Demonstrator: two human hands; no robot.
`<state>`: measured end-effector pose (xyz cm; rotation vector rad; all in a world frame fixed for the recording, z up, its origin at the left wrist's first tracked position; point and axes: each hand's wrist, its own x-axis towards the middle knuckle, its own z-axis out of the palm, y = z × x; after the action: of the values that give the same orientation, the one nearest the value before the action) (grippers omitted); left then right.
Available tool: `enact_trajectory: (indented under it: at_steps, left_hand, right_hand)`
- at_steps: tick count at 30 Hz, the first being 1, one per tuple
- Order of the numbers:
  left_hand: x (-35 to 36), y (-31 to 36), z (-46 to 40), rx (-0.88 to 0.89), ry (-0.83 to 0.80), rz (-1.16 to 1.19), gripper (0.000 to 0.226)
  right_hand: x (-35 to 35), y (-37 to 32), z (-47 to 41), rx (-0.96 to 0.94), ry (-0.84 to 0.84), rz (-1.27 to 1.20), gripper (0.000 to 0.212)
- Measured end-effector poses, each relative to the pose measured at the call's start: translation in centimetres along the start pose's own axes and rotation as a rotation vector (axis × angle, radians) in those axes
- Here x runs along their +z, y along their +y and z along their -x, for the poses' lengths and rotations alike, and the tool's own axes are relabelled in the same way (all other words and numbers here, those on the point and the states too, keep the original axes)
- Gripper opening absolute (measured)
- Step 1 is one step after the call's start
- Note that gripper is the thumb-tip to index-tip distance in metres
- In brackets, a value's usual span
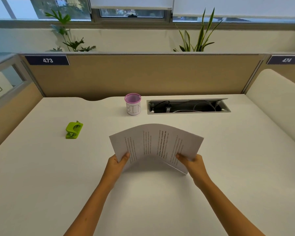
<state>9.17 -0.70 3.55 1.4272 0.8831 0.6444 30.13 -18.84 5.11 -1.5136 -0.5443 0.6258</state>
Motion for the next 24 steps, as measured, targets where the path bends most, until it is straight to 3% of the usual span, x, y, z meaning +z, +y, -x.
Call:
enact_trajectory:
  at_steps: [2,5,7,9,12,14,16,18,21,24]
  left_hand:
    - [-0.4,0.6,-0.5,0.022,0.02,-0.017,0.037]
    - [-1.6,3.1,-1.7,0.12,0.13,-0.128,0.082]
    - [-2.3,5.8,-2.4,0.23,0.214,-0.304,0.105]
    - [-2.4,8.7,-2.9,0.409,0.222,-0.565,0.113]
    - [-1.1,12.4,-3.3,0.665,0.039,-0.815,0.102]
    - [0.1,14.1,-3.1,0.65,-0.153,-0.756,0.078]
    - [0.9,14.7,-2.8,0.545,-0.275,-0.628,0.04]
    - [1.2,14.4,-2.8,0.447,-0.278,-0.511,0.017]
    - [0.6,13.9,-3.0,0.363,-0.233,-0.389,0.01]
    - [-0.6,13.5,-3.0,0.298,-0.206,-0.248,0.009]
  right_hand:
    - [-0.4,-0.8,-0.8,-0.022,0.002,0.07,0.024]
    - [-1.4,-3.2,-2.7,-0.095,-0.01,0.301,0.014]
    - [-2.0,-5.8,-3.7,-0.192,-0.03,0.501,0.015]
    - [-2.1,-8.9,-4.3,-0.306,-0.081,0.651,0.01]
    - [-1.4,-13.4,-4.7,-0.44,-0.187,0.814,0.011]
    - [-0.5,-15.8,-4.6,-0.507,-0.245,0.848,0.012]
    - [0.5,-17.7,-4.3,-0.586,-0.262,0.863,0.013]
    - [0.8,-18.9,-4.0,-0.65,-0.26,0.883,0.014]
    - [-0.8,-20.0,-4.0,-0.652,-0.263,0.842,0.013]
    - [-3.0,-20.1,-4.6,-0.451,-0.363,0.423,0.028]
